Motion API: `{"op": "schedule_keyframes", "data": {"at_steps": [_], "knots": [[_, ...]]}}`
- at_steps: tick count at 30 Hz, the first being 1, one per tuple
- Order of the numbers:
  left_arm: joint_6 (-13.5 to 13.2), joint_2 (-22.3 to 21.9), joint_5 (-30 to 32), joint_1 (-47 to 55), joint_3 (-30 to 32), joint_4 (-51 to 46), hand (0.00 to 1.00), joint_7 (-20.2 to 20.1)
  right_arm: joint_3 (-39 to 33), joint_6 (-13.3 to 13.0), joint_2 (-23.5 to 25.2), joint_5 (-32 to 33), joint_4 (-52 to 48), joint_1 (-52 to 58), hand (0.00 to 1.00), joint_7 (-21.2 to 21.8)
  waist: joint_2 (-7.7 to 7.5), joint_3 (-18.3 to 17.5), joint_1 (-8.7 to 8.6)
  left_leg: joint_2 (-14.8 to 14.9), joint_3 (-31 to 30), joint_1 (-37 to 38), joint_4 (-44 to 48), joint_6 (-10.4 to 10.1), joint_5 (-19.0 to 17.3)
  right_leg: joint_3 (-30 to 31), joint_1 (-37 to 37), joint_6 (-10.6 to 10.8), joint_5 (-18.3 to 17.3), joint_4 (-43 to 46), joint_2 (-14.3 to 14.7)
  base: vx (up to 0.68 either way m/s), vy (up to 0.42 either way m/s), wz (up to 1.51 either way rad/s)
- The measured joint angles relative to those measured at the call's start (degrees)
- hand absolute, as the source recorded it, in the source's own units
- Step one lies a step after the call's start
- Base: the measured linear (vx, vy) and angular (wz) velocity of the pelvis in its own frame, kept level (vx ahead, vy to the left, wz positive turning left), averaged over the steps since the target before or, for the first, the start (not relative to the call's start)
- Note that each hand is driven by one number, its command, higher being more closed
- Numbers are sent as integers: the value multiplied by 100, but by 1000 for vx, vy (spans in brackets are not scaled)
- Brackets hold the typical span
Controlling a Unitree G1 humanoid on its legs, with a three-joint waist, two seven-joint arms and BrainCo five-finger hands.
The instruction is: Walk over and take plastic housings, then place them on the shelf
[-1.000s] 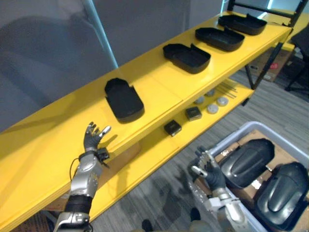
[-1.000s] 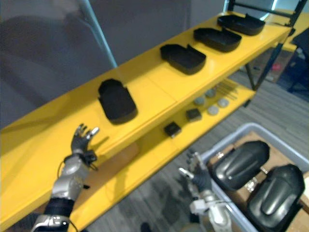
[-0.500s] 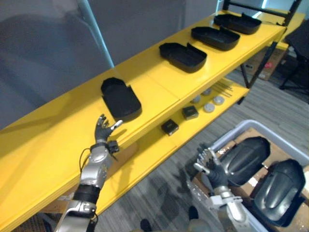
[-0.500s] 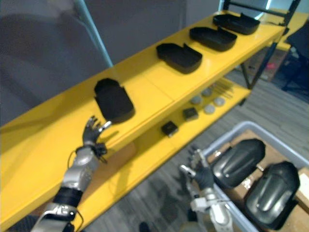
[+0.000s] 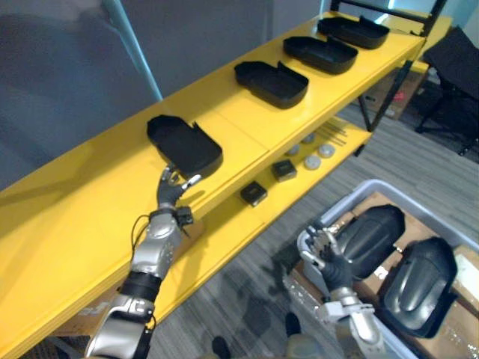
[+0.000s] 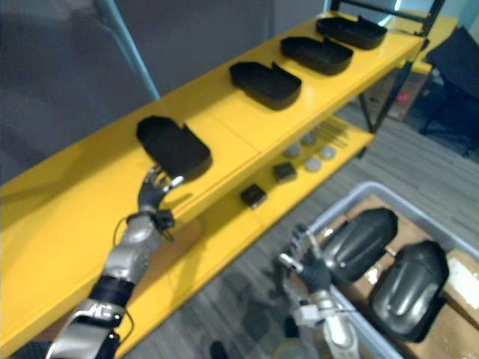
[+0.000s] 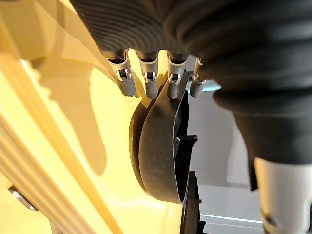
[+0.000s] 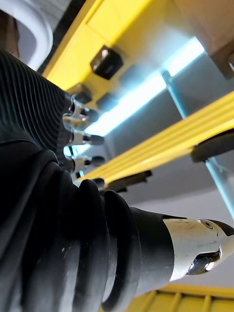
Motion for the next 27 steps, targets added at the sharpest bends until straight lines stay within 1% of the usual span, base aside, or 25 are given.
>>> {"op": "schedule_keyframes", "data": {"at_steps": [2, 4, 5, 8, 11, 12, 13, 14, 16, 17, 18, 19, 20, 21, 23, 24, 25, 26, 27], "knots": [[-9, -40, 1, -20, 2, -1, 0, 26, -1, -16, 0, 7, 3, 20, 0, 2, -11, 8, 0, 0, 0, 0, 1, 0, 0, 1, 0, 0, 0, 2, 0, 0, 0, 0], [-9, -48, 8, -44, 1, -1, 0, 63, -1, -129, 2, 11, 11, 57, 0, 32, -16, 16, 0, 1, 2, 0, 1, 0, 0, 2, -1, 0, 0, 3, -1, 0, 0, 0], [-10, -48, 14, -43, 0, -1, 0, 79, -2, -141, 2, 9, 11, 60, 0, 36, -17, 17, -1, 1, 2, 1, 2, 0, 0, 2, 0, 0, 0, 3, -1, 0, 0, 0], [-44, -51, 82, -41, 6, 2, 0, 292, -2, -180, 2, -9, 11, 63, 0, 56, -29, 36, 3, 0, -2, 4, 8, 0, 0, -3, 12, 0, -1, 4, 1, 0, 0, 0], [-309, -60, 369, 140, 37, -16, 0, 557, -13, -423, 2, -8, 15, 15, 0, 126, -35, 49, 8, -6, -13, 7, 11, 0, 0, -23, 27, 3, -2, 6, 6, 5, -3, 1], [-443, -99, 563, 339, 137, -193, 0, 708, -20, -583, -1, -12, 15, -18, 0, 175, -33, 50, 14, -6, -33, 5, 13, 1, 1, -54, 32, 4, -2, 20, 6, 17, -13, 6], [-504, -150, 660, 484, 227, -382, 0, 769, -31, -676, 3, -13, 13, -41, 0, 180, -32, 51, 22, -4, -48, 5, 14, 2, 1, -91, 38, 4, -2, 33, 4, 29, -14, 17], [-647, -280, 830, 832, 347, -930, 0, 915, -84, -858, 11, -5, 12, -85, 0, 175, -31, 51, 55, -6, -126, 6, 16, 2, 2, -164, 77, -1, -31, 58, 0, 35, -15, 33], [-898, -579, 1131, 1576, 417, -2188, 0, 1133, -185, -1159, 13, -3, 2, -242, 0, 158, -30, 51, 214, -9, -293, 40, 21, 2, 2, -313, 165, 3, -145, 159, -10, 38, -14, 40], [-1024, -760, 1335, 2070, 428, -3008, 0, 1251, -251, -1316, 32, 5, -31, -433, 0, 139, -29, 50, 345, -10, -350, 66, 20, 1, 1, -358, 206, 3, -194, 207, -13, 36, -14, 27], [-1106, -892, 1552, 2446, 433, -3536, 0, 1391, -261, -1418, 32, 20, -61, -619, 0, 113, -26, 48, 464, -11, -381, 100, 21, 1, 1, -438, 268, 3, -214, 205, -20, 37, -16, 26], [-1135, -981, 1713, 2654, 457, -3837, 0, 1457, -258, -1498, 31, 23, -96, -735, 0, 56, -23, 46, 521, -17, -457, 108, 25, 1, 1, -497, 317, 5, -228, 203, -25, 29, -18, 44], [-1189, -1104, 1926, 3009, 539, -4271, 0, 1666, -254, -1580, 30, -6, -238, -951, 0, -53, -10, 39, 615, -40, -618, 105, 31, -2, 5, -653, 408, 16, -273, 210, -45, 19, -16, 57], [-1274, -1206, 2105, 3316, 772, -4540, 0, 1924, -219, -1612, -5, -20, -359, -1204, 0, -114, -1, 31, 741, -49, -688, 112, 41, -4, 6, -784, 487, 17, -298, 208, -56, 11, -14, 54], [-1357, -1263, 2194, 3614, 1208, -4741, 0, 2278, -187, -1613, -17, -20, -441, -1564, 0, -172, 2, 28, 891, -64, -830, 108, 55, -8, 8, -913, 575, 19, -314, 189, -64, 5, -17, 39], [-1364, -1271, 2320, 3765, 1561, -4809, 0, 2544, -140, -1586, -66, -10, -439, -1871, 0, -211, -4, 29, 1013, -80, -929, 107, 54, -10, 9, -1002, 649, 25, -324, 179, -71, 5, -17, 50], [-1356, -1281, 2365, 3883, 1864, -4807, 0, 2800, -79, -1440, -180, 42, -428, -2249, 0, -204, -9, 29, 1127, -103, -1012, 103, 50, -13, 25, -1126, 710, 31, -332, 164, -87, 6, -12, 44], [-1354, -1289, 2378, 3952, 1984, -4807, 0, 2894, -48, -1386, -230, 60, -386, -2468, 0, -204, -20, 25, 1171, -117, -1064, 102, 44, -12, 34, -1171, 743, 32, -332, 145, -93, 8, -10, 45], [-1328, -1293, 2387, 4042, 2198, -4764, 0, 3033, -3, -1207, -295, 214, -259, -2915, 0, -197, -44, 11, 1263, -150, -1173, 97, 20, -6, 67, -1281, 815, 35, -331, 109, -108, 9, -13, 42]]}}
